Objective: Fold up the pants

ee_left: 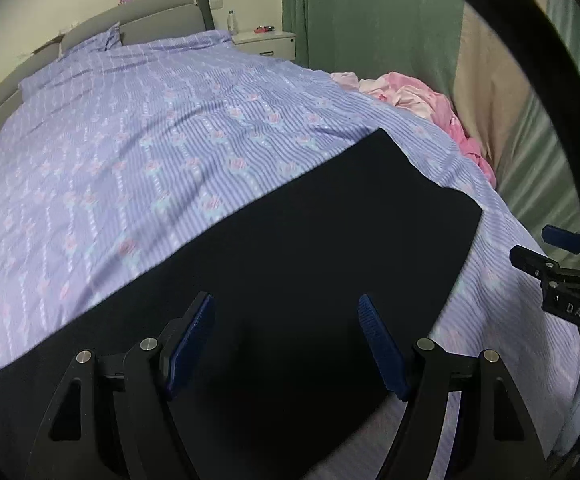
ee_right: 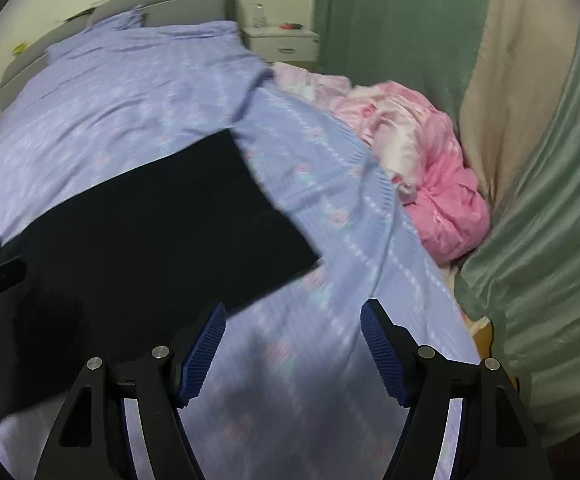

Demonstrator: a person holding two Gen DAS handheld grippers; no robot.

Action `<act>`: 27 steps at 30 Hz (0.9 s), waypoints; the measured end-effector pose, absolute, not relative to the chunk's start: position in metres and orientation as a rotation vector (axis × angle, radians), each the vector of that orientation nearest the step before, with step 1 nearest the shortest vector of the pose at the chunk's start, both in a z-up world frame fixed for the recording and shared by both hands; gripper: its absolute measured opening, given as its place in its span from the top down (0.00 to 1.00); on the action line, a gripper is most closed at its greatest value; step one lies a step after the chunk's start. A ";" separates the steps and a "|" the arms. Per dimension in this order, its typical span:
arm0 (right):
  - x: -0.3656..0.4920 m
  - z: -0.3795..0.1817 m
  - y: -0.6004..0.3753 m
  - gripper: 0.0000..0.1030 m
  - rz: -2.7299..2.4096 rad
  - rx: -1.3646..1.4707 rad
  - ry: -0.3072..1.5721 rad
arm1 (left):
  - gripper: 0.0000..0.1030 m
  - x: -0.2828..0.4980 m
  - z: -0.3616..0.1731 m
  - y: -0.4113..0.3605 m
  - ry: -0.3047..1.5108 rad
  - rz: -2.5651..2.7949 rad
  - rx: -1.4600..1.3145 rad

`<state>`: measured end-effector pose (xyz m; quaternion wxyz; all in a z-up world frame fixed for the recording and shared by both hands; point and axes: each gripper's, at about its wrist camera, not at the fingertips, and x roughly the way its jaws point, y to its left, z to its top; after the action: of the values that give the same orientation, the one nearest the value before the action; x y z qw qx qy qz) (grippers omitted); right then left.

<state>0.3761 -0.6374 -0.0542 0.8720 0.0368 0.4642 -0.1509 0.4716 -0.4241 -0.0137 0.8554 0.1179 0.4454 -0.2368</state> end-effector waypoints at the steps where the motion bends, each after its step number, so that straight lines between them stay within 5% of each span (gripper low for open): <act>1: 0.372 -0.050 -0.629 0.32 -0.302 0.071 0.965 | 0.29 0.464 -0.010 -0.418 0.931 -0.499 0.241; 12: 0.364 -0.002 -0.493 0.32 -0.197 0.028 0.916 | 0.29 0.423 0.035 -0.275 0.875 -0.369 0.119; 27: 0.401 0.005 -0.215 0.32 0.076 -0.005 0.911 | 0.29 0.392 0.027 0.035 0.912 0.010 0.026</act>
<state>0.4007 -0.2147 0.0050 0.8973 -0.0022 0.4400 0.0369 0.3915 0.0345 0.0268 0.8977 0.0127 0.4404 0.0050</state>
